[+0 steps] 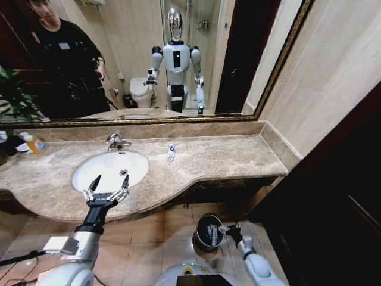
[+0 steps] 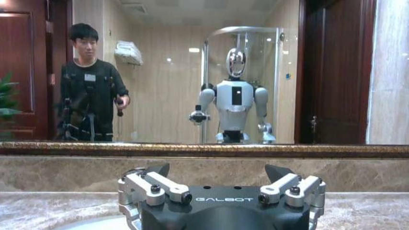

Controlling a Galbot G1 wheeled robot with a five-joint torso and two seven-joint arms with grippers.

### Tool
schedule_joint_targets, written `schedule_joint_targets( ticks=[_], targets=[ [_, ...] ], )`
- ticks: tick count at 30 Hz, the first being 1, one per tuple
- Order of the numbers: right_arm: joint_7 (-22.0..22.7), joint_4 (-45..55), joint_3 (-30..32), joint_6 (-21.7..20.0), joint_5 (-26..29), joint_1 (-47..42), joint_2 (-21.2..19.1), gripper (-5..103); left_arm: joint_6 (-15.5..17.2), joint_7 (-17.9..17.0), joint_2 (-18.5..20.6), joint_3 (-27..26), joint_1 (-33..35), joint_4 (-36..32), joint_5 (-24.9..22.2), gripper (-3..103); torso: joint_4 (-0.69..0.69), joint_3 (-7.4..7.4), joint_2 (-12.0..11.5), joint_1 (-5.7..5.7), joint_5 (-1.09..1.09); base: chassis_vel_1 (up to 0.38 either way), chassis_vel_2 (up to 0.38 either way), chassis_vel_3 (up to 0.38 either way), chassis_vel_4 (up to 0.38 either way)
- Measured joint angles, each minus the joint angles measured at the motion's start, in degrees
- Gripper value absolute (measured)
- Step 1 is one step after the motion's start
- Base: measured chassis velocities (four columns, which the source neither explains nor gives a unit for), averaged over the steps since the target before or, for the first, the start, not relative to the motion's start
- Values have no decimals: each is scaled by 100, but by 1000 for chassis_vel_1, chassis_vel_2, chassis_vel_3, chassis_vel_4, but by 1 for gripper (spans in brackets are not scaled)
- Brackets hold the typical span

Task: Pick up the trash from the sink and place it in the trash bin.

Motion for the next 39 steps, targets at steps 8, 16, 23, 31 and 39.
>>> schedule_joint_targets(
  ticks=[8,16,23,31,39],
  targets=[
    [-345,2470,370,-825,154,-477,-184,100,0,0,0,0,0,0,0,100,0,0,0,0,-3,0,0,0,0],
    [-234,2964,2,-2111,533,889,-485,100,0,0,0,0,-1,0,0,100,1,0,0,1,-1,0,0,0,0],
    [7,1968,-1182,-2284,406,2339,-673,100,0,1,0,0,0,0,0,100,1,1,-1,1,-1,0,0,0,0],
    [606,1095,-2320,-2748,962,3682,-496,100,0,0,-1,0,0,0,0,100,1,0,0,1,-2,0,0,0,0],
    [1006,35,-3000,-2798,1147,4702,-23,100,0,0,-1,0,0,0,0,100,1,1,-1,1,-3,0,0,0,0]
  ],
)
